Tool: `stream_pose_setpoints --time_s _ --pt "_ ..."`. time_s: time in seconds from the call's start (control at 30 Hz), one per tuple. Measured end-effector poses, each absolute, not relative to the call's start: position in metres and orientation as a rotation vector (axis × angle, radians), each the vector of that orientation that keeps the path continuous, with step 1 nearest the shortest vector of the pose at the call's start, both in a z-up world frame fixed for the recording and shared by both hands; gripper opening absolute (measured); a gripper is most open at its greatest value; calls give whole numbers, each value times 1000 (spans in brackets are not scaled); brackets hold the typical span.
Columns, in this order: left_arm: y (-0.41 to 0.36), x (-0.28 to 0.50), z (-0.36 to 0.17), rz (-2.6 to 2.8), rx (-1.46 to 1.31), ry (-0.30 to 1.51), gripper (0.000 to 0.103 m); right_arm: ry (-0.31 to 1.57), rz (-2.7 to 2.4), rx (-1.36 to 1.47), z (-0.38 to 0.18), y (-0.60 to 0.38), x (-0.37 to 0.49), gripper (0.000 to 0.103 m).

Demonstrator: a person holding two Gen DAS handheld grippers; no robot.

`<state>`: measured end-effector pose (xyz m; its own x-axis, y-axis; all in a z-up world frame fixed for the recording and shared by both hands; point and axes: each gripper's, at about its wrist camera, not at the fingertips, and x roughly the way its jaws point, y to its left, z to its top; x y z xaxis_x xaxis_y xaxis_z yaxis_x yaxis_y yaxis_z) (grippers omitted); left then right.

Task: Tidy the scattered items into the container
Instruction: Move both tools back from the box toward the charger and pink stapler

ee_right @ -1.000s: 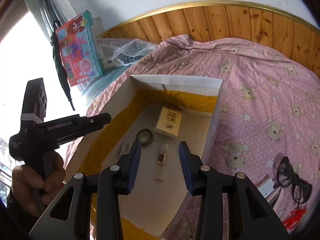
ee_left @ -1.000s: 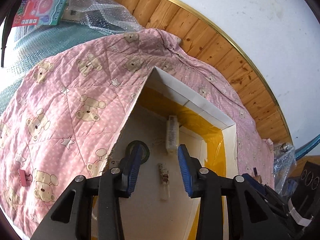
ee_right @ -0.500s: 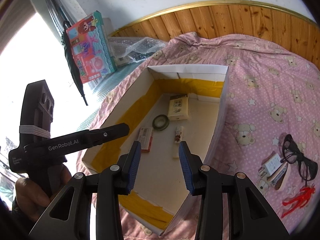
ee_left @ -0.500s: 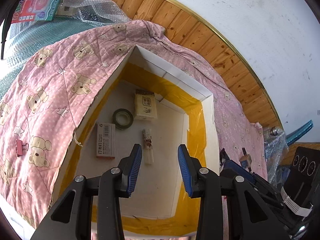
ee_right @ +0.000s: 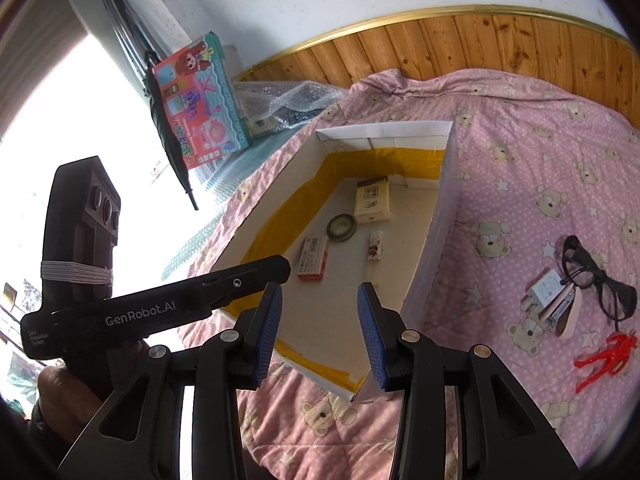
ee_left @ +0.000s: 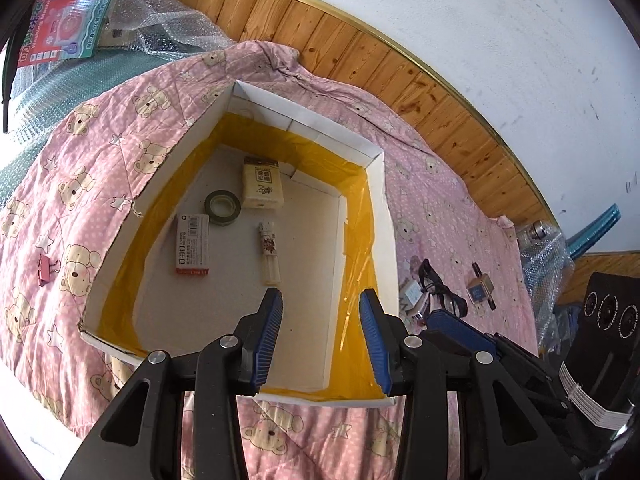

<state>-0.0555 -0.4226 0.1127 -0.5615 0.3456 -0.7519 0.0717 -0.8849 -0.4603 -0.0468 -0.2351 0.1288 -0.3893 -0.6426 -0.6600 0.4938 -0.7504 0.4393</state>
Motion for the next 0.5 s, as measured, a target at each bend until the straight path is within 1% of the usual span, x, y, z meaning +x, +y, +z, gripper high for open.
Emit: stream_pose_setpoints --time_s 0.5 --pt "-339 -37 124 2513 -1392 -486 42 -379 -2196 1095 128 -160 -22 42"
